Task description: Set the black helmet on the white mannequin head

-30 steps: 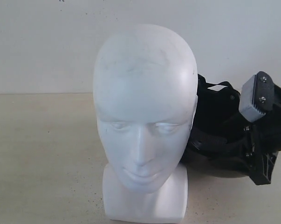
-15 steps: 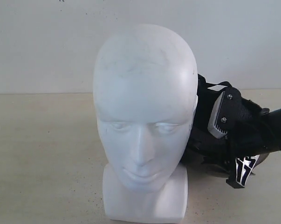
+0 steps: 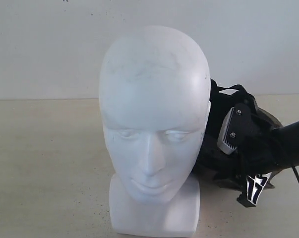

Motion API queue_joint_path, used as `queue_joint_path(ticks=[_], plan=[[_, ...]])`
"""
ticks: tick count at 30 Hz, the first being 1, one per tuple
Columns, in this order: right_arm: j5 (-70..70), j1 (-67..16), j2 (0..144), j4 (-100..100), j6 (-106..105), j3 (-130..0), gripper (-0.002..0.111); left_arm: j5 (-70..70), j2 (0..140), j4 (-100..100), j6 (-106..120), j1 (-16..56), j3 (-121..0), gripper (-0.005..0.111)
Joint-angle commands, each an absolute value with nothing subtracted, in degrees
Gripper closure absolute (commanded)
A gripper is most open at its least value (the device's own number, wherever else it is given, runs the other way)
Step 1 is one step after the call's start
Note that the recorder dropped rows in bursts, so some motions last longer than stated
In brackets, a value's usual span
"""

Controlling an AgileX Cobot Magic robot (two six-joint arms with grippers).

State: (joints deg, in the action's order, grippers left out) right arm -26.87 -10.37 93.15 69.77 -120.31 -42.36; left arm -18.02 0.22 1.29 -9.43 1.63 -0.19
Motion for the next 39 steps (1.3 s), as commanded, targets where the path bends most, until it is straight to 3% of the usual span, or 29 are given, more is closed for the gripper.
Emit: queue_joint_path(ticks=[1, 2, 12, 19, 30, 33, 39], plan=[[-28.98, -10.53, 93.6, 69.33, -118.5, -42.34, 0.098, -18.23, 0.0, 1.07, -9.15, 1.78, 0.0, 0.102], [-29.23, -10.53, 93.4, 69.33, -116.09, -42.34, 0.108, -18.23, 0.0, 1.07, -9.15, 1.78, 0.0, 0.102], [-33.16, -10.53, 84.9, 47.17, -70.75, -42.34, 0.109, -18.23, 0.0, 1.07, -9.15, 1.78, 0.0, 0.102], [-43.59, -10.53, 81.27, 38.83, -56.56, -41.51, 0.109, -18.23, 0.0, 1.07, -9.15, 1.78, 0.0, 0.102], [-41.49, -10.53, 77.17, 37.36, -50.59, -33.41, 0.109, -18.23, 0.0, 1.07, -9.15, 1.78, 0.0, 0.102], [-41.82, -10.53, 76.36, 37.76, -49.39, -33.41, 0.101, -18.23, 0.0, 1.07, -9.15, 1.78, 0.0, 0.102], [-43.27, -10.53, 75.9, 37.76, -48.98, -33.41, 0.062, -18.23, 0.0, 1.07, -9.15, 1.78, 0.0, 0.102]])
